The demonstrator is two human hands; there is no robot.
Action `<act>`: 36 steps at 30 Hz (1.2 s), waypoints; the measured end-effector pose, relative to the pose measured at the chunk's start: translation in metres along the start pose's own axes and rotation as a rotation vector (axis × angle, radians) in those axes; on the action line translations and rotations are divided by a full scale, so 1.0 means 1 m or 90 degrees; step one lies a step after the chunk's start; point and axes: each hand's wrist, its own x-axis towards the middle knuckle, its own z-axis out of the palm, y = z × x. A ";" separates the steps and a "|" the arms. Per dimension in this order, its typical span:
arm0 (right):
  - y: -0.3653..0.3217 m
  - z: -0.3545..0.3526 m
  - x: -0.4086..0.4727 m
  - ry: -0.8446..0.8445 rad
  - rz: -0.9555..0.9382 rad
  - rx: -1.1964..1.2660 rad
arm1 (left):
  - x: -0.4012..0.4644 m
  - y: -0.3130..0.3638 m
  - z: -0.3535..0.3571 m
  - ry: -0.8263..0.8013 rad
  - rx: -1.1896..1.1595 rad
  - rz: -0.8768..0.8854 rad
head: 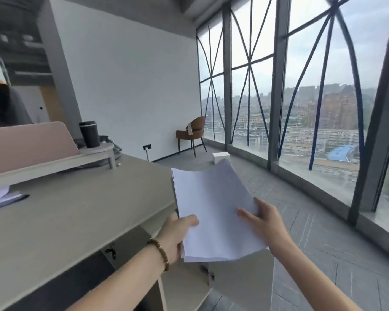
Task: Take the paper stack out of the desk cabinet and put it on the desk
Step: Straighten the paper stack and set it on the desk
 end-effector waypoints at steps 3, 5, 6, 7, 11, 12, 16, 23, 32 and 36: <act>-0.035 0.021 0.006 -0.005 -0.051 0.034 | -0.013 0.033 -0.033 0.003 -0.010 0.044; -0.061 0.041 0.010 -0.014 -0.078 0.050 | -0.019 0.055 -0.060 -0.002 -0.013 0.056; -0.074 0.051 0.014 -0.015 -0.086 0.059 | -0.022 0.066 -0.074 -0.001 -0.021 0.055; -0.086 0.062 0.017 -0.015 -0.095 0.069 | -0.024 0.076 -0.089 0.002 -0.028 0.047; -0.127 0.110 0.027 -0.040 -0.147 0.111 | -0.033 0.107 -0.143 0.029 -0.064 0.044; -0.136 0.123 0.027 -0.057 -0.165 0.116 | -0.034 0.111 -0.156 0.045 -0.083 0.052; -0.160 0.174 0.027 -0.116 -0.211 0.136 | -0.035 0.115 -0.201 0.137 -0.113 0.085; -0.182 0.267 0.035 -0.248 -0.147 0.200 | -0.028 0.104 -0.288 0.287 -0.107 0.219; -0.212 0.387 0.043 -0.410 -0.105 0.235 | -0.022 0.074 -0.386 0.391 -0.074 0.320; -0.213 0.439 0.033 -0.436 -0.125 0.253 | -0.021 0.059 -0.429 0.427 -0.012 0.336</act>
